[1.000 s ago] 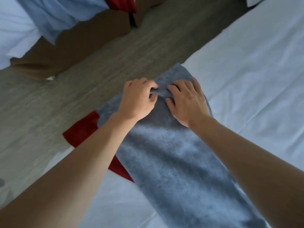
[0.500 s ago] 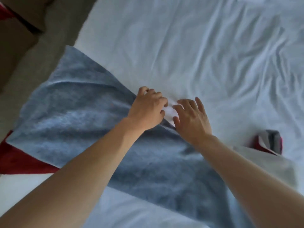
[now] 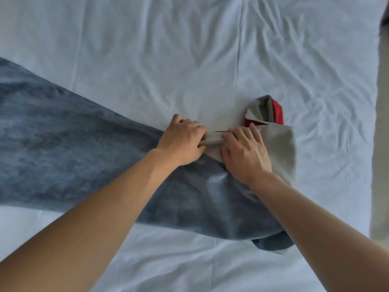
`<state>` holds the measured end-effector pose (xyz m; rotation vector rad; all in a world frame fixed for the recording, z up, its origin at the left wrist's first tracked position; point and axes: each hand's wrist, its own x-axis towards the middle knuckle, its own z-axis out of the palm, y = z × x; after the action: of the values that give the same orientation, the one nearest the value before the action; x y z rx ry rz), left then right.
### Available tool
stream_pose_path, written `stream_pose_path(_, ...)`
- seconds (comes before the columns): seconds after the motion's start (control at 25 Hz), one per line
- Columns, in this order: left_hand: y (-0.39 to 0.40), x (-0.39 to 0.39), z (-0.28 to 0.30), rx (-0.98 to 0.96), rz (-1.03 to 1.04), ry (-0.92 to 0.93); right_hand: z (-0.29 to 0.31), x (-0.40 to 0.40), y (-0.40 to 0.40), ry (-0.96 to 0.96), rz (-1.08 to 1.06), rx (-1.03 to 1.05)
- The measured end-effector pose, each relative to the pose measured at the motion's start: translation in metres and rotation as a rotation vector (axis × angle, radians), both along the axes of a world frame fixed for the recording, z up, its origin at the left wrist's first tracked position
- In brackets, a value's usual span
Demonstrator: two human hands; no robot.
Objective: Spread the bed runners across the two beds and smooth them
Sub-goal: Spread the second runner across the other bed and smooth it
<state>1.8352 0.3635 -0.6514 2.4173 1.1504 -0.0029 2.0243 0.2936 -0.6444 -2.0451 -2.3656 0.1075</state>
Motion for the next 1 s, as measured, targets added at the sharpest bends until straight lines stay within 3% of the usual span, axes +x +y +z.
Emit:
stream_pose_path(0.44,-0.020,0.107,0.005,0.182,0.041,-0.071,0.007,0.102,-0.009,0.013,-0.106,-0.051)
stream_pose_path(0.56,0.012,0.101,0.005,0.285,0.183,-0.015,0.014,0.116,-0.012,0.071,-0.133,-0.059)
stream_pose_path(0.72,0.035,0.092,0.005,0.272,0.364,0.083,0.017,0.114,0.000,0.164,-0.169,0.008)
stream_pose_path(1.0,-0.004,0.188,0.020,0.257,0.072,-0.155,0.003,0.152,-0.008,0.146,-0.307,-0.033)
